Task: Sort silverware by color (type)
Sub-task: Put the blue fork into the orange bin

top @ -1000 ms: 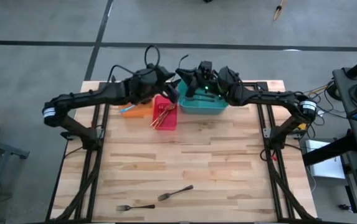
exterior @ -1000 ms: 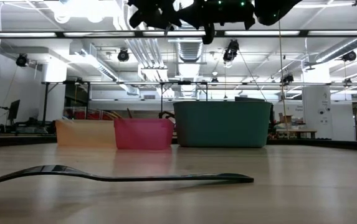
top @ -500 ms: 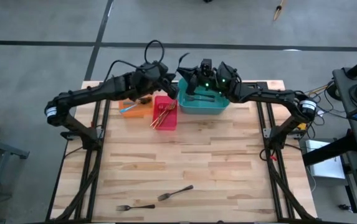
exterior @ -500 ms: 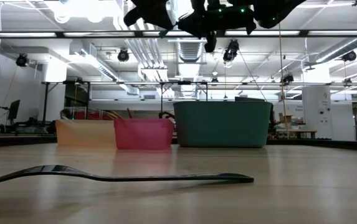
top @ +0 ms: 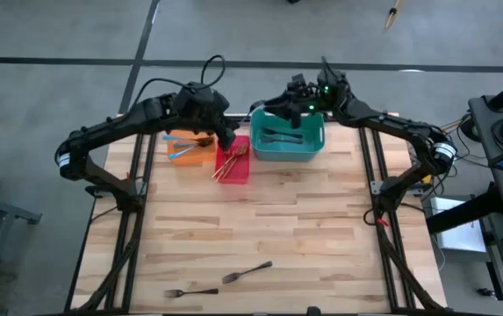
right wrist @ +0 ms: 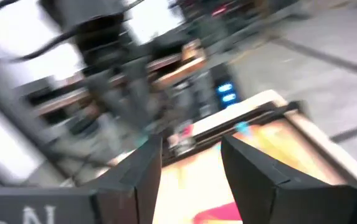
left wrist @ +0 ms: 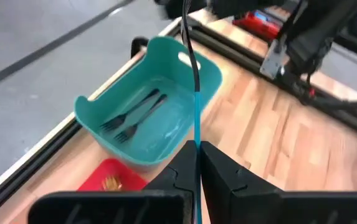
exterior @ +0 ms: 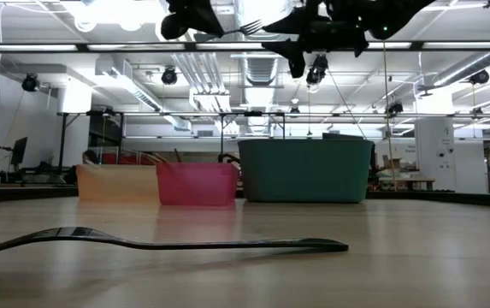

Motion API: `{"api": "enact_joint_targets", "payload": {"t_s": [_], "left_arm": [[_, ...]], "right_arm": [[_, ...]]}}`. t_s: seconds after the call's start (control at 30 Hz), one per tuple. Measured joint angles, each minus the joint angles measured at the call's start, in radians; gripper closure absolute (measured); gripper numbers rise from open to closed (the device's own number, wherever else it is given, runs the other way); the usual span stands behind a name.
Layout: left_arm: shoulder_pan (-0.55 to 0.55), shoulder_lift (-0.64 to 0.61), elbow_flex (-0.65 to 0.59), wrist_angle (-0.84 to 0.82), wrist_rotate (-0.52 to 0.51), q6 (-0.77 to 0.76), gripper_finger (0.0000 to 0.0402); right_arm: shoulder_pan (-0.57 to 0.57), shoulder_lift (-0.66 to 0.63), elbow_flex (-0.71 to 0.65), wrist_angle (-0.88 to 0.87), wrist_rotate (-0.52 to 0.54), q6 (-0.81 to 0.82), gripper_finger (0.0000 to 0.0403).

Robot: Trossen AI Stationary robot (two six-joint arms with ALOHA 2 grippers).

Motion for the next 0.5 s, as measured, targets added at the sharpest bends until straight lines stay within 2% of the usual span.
{"api": "enact_joint_targets", "payload": {"t_s": [0.07,0.13,0.27,0.5], "left_arm": [[0.017,-0.005,0.0,-0.022,0.042,0.028,0.0401],[0.028,-0.006,0.0,-0.017,0.096,0.053,0.0401],[0.032,0.004,0.0,0.006,0.15,0.063,0.0402],[0.033,0.044,-0.001,0.073,0.168,0.038,0.0402]], "right_arm": [[-0.023,0.0,0.001,-0.001,-0.102,-0.009,0.024],[-0.034,0.0,0.005,-0.001,-0.139,-0.024,0.0233],[-0.026,0.0,0.014,0.009,-0.151,-0.091,0.023],[0.005,0.0,0.046,0.008,-0.151,-0.193,0.0232]]}}
